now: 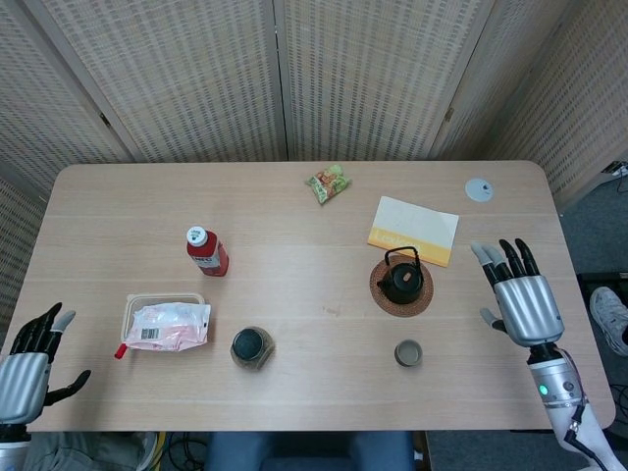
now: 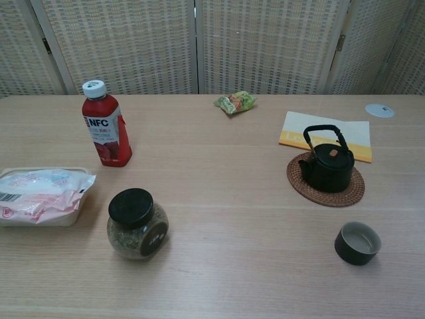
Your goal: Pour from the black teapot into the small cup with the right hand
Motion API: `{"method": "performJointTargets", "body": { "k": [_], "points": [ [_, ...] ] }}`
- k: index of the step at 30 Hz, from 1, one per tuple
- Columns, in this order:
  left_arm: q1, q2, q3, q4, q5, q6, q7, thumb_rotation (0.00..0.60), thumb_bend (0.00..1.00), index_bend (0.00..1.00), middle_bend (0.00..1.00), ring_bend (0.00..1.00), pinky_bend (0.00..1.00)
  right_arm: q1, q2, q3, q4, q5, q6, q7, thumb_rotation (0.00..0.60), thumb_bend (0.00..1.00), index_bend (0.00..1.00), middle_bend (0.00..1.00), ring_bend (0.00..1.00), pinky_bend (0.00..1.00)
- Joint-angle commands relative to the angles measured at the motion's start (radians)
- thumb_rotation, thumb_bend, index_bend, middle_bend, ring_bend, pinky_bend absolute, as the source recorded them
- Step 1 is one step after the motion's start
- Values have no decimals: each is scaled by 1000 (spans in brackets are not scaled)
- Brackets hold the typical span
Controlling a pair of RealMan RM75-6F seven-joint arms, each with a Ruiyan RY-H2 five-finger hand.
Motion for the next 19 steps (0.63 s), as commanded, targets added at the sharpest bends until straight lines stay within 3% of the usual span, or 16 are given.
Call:
{"method": "performJointTargets", "body": {
  "k": [1, 8, 19],
  "points": [
    [-13, 1, -2, -16, 15, -5, 14, 600, 205, 91, 0, 73, 68, -66, 9, -30, -9, -46, 65, 22, 600, 126, 54, 152, 40, 0],
    [-34, 0, -7, -44, 23, -16, 31, 600, 205, 91, 0, 73, 67, -149, -7, -64, 4, -103, 121, 37, 600, 126, 53, 165, 40, 0],
    [-30, 2, 2, -54, 12, -13, 46, 600, 204, 91, 0, 73, 67, -183, -28, -72, 20, -182, 99, 64, 600, 126, 53, 174, 40, 0]
  ]
}}
